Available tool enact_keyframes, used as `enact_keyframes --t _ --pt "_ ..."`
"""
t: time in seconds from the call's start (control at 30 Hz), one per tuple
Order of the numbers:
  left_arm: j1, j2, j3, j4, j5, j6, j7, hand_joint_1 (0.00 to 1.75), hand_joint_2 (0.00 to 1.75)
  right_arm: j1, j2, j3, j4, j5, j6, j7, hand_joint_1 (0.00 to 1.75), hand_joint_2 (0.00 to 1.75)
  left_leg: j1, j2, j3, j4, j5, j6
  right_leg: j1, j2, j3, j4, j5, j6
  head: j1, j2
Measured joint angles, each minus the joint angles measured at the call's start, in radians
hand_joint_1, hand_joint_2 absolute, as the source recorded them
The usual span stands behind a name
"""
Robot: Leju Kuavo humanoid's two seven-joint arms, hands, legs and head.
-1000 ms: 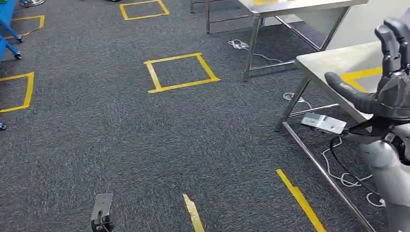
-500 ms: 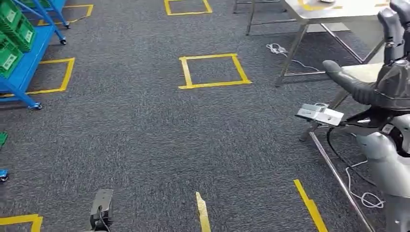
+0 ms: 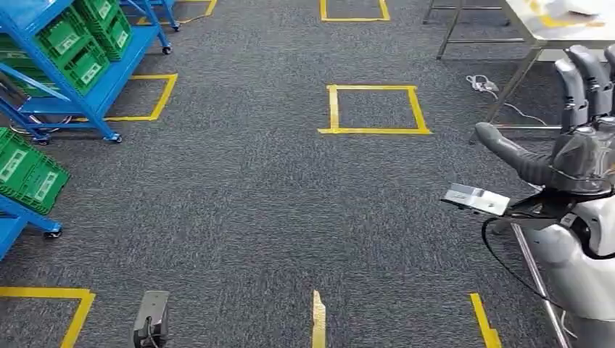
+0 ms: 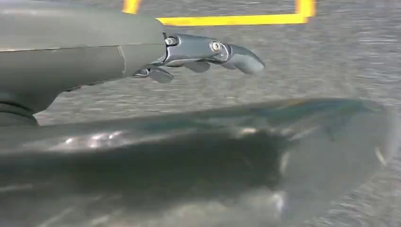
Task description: Take the parts from the cabinet and place them on the table.
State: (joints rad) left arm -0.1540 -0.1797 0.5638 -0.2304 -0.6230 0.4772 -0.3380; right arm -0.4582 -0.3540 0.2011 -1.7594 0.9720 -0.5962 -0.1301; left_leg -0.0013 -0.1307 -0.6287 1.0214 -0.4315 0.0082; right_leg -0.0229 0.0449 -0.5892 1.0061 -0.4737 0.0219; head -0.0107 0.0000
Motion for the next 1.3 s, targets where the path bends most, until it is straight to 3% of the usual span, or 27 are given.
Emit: enact_keyframes --t 0.07,0.1,0.17,0.2,0.23,0.3,0.33,0.37,0.5,0.53,0.57,0.6,0.67,0.7,0.73,0.77,0.8,0.83,0.87,1.0,1.03,1.07,1.1,1.17,1.2,1.27,1.3 --pt "0.003 -0.002 0.002 0.000 0.020 0.001 -0.008 0.00 0.00 -0.013 -0.010 -0.005 -0.006 -0.009 0.001 -0.008 0.00 1.75 -0.004 0.081 -0.032 0.073 -0.052 -0.007 0.002 -0.023 0.007 -0.003 -0.002 -0.012 -0.007 0.000" --pt "0.000 -0.003 0.005 0.000 0.036 0.001 -0.015 0.00 0.00 -0.027 -0.016 -0.005 -0.007 -0.010 0.006 -0.011 0.00 1.75 -0.002 0.102 -0.070 0.152 -0.089 -0.011 0.005 -0.036 0.007 -0.002 -0.004 -0.016 -0.005 0.000" --pt "-0.003 -0.006 0.019 0.000 0.066 0.005 -0.024 0.00 0.00 -0.062 -0.017 -0.003 -0.004 -0.003 0.019 -0.016 0.00 1.75 0.001 0.118 -0.136 0.289 -0.137 -0.014 0.008 -0.059 0.008 -0.002 -0.007 -0.021 -0.005 0.000" --pt "-0.003 -0.008 0.031 0.000 0.082 0.011 -0.026 0.00 0.00 -0.078 -0.017 0.000 -0.002 0.005 0.026 -0.018 0.00 1.75 0.002 0.119 -0.145 0.307 -0.133 -0.015 0.009 -0.070 0.009 -0.002 -0.008 -0.021 -0.006 0.000" --pt "-0.002 -0.008 0.037 0.000 0.090 0.014 -0.027 0.00 0.00 -0.089 -0.017 0.003 0.000 0.009 0.031 -0.018 0.00 1.75 0.002 0.120 -0.131 0.281 -0.107 -0.013 0.010 -0.080 0.012 -0.001 -0.009 -0.020 -0.006 0.000" --pt "0.000 -0.008 0.049 0.000 0.094 0.018 -0.028 0.00 0.00 -0.113 -0.018 0.007 0.005 0.014 0.035 -0.016 0.00 1.75 0.000 0.138 -0.048 0.117 -0.020 -0.006 0.013 -0.102 0.021 -0.001 -0.015 -0.018 -0.006 0.000" --pt "0.000 -0.008 0.053 0.000 0.094 0.019 -0.028 0.00 0.00 -0.125 -0.019 0.010 0.007 0.015 0.035 -0.013 0.00 1.75 -0.004 0.174 -0.004 0.031 0.009 0.000 0.014 -0.112 0.027 -0.001 -0.019 -0.015 -0.006 0.000" --pt "0.001 -0.008 0.055 0.000 0.094 0.020 -0.027 0.00 0.00 -0.137 -0.025 0.012 0.009 0.015 0.035 -0.008 0.00 1.75 -0.021 0.211 0.008 0.009 -0.009 0.006 0.023 -0.122 0.025 0.002 -0.024 -0.008 -0.006 0.000" --pt "0.027 -0.007 0.062 0.000 0.087 0.024 -0.027 0.00 0.00 -0.145 -0.057 0.011 0.010 0.012 0.029 0.008 0.00 1.75 -0.019 0.170 0.010 -0.003 -0.008 0.027 0.023 -0.164 0.040 -0.006 -0.033 0.011 -0.006 0.000" --pt "0.036 -0.008 0.063 0.000 0.084 0.026 -0.028 0.00 0.00 -0.139 -0.070 0.005 0.005 0.006 0.026 0.016 0.00 1.75 -0.012 0.161 0.018 -0.011 -0.004 0.033 0.017 -0.144 0.035 0.004 -0.048 0.017 -0.005 0.000" --pt "0.039 -0.008 0.064 0.000 0.079 0.032 -0.029 0.00 0.00 -0.134 -0.079 -0.003 0.000 0.000 0.021 0.017 0.00 1.75 -0.010 0.150 0.020 -0.012 -0.005 0.037 0.016 -0.093 0.015 0.050 -0.077 0.019 -0.003 0.000" --pt "0.040 -0.010 0.066 0.001 0.078 0.032 -0.030 0.00 0.00 -0.131 -0.091 -0.010 -0.003 -0.006 0.018 0.018 0.00 1.75 -0.009 0.137 0.019 -0.012 -0.005 0.041 0.015 -0.065 -0.025 0.128 -0.114 0.021 0.005 0.000" --pt "0.045 -0.012 0.068 0.001 0.079 0.032 -0.040 0.00 0.00 -0.117 -0.103 -0.017 -0.007 -0.008 0.016 0.016 0.00 1.75 -0.010 0.115 0.019 -0.011 -0.007 0.044 0.014 -0.048 -0.111 0.283 -0.168 0.025 0.005 0.000" --pt "0.048 -0.012 0.070 0.001 0.083 0.032 -0.045 0.00 0.00 -0.111 -0.107 -0.018 -0.009 -0.008 0.017 0.016 0.00 1.75 -0.010 0.104 0.020 -0.010 -0.007 0.045 0.014 -0.047 -0.133 0.312 -0.166 0.026 0.006 0.000" --pt "0.049 -0.010 0.073 0.001 0.090 0.032 -0.051 0.00 0.00 -0.110 -0.110 -0.018 -0.011 -0.008 0.019 0.015 0.00 1.75 -0.010 0.092 0.021 -0.009 -0.008 0.045 0.013 -0.047 -0.133 0.292 -0.138 0.025 0.005 0.000" --pt "0.050 -0.010 0.077 0.001 0.094 0.033 -0.054 0.00 0.00 -0.111 -0.113 -0.020 -0.015 -0.008 0.021 0.015 0.00 1.75 -0.010 0.081 0.023 -0.008 -0.009 0.044 0.012 -0.046 -0.108 0.230 -0.091 0.025 0.005 0.000" --pt "0.050 -0.010 0.078 0.001 0.097 0.033 -0.056 0.00 0.00 -0.113 -0.116 -0.023 -0.019 -0.008 0.022 0.015 0.00 1.75 -0.009 0.068 0.026 -0.006 -0.011 0.042 0.010 -0.037 -0.064 0.130 -0.032 0.023 0.005 0.000" --pt "0.050 -0.010 0.078 0.001 0.097 0.033 -0.056 0.00 0.00 -0.114 -0.121 -0.024 -0.023 -0.008 0.024 0.015 0.00 1.75 -0.009 0.058 0.028 -0.004 -0.014 0.038 0.007 -0.013 -0.027 0.047 0.008 0.022 0.006 0.000" --pt "0.049 -0.010 0.079 0.001 0.097 0.033 -0.056 0.00 0.00 -0.116 -0.124 -0.025 -0.024 -0.008 0.025 0.015 0.00 1.75 -0.012 0.048 0.022 -0.001 -0.016 0.034 0.003 0.035 -0.003 0.017 -0.006 0.018 0.004 0.000" --pt "0.058 -0.009 0.081 0.003 0.077 0.019 -0.047 0.00 0.00 -0.110 -0.130 -0.028 -0.035 -0.008 0.027 0.017 0.00 1.75 -0.008 0.010 0.011 -0.001 -0.008 0.014 0.003 0.002 0.005 0.000 -0.006 0.003 0.003 0.000" --pt "0.060 -0.010 0.081 0.003 0.073 0.017 -0.043 0.00 0.00 -0.109 -0.132 -0.029 -0.041 -0.010 0.029 0.018 0.00 1.75 -0.009 0.026 0.009 0.008 -0.020 0.011 -0.002 -0.011 0.012 -0.008 -0.002 -0.003 0.005 0.000" --pt "0.060 -0.011 0.081 0.003 0.073 0.017 -0.043 0.00 0.00 -0.103 -0.132 -0.033 -0.047 -0.016 0.029 0.018 0.00 1.75 -0.013 0.069 -0.006 0.042 -0.046 0.004 0.000 -0.021 0.017 -0.010 -0.004 -0.009 -0.006 0.000" --pt "0.059 -0.013 0.081 0.003 0.074 0.016 -0.043 0.00 0.00 -0.101 -0.135 -0.036 -0.050 -0.018 0.030 0.019 0.00 1.75 -0.010 0.096 -0.034 0.106 -0.081 -0.001 0.002 -0.033 0.019 -0.010 -0.005 -0.013 -0.007 0.000" --pt "0.060 -0.015 0.081 0.003 0.076 0.016 -0.043 0.00 0.00 -0.093 -0.136 -0.040 -0.053 -0.020 0.030 0.019 0.00 1.75 -0.005 0.118 -0.106 0.262 -0.145 -0.007 0.005 -0.057 0.023 -0.010 -0.010 -0.018 -0.006 0.000" --pt "0.061 -0.017 0.081 0.003 0.076 0.016 -0.043 0.00 0.00 -0.088 -0.136 -0.040 -0.053 -0.021 0.031 0.019 0.00 1.75 -0.003 0.120 -0.128 0.307 -0.153 -0.010 0.005 -0.068 0.024 -0.009 -0.011 -0.019 -0.007 0.000" --pt "0.062 -0.018 0.081 0.003 0.076 0.016 -0.043 0.00 0.00 -0.080 -0.137 -0.041 -0.055 -0.021 0.031 0.019 0.00 1.75 0.001 0.124 -0.101 0.250 -0.099 -0.012 0.005 -0.087 0.029 -0.009 -0.016 -0.016 -0.006 0.000" --pt "0.062 -0.018 0.081 0.003 0.076 0.016 -0.043 0.00 0.00 -0.080 -0.137 -0.042 -0.056 -0.021 0.031 0.019 0.00 1.75 0.001 0.130 -0.058 0.163 -0.051 -0.010 0.005 -0.096 0.035 -0.009 -0.019 -0.014 -0.007 0.000"
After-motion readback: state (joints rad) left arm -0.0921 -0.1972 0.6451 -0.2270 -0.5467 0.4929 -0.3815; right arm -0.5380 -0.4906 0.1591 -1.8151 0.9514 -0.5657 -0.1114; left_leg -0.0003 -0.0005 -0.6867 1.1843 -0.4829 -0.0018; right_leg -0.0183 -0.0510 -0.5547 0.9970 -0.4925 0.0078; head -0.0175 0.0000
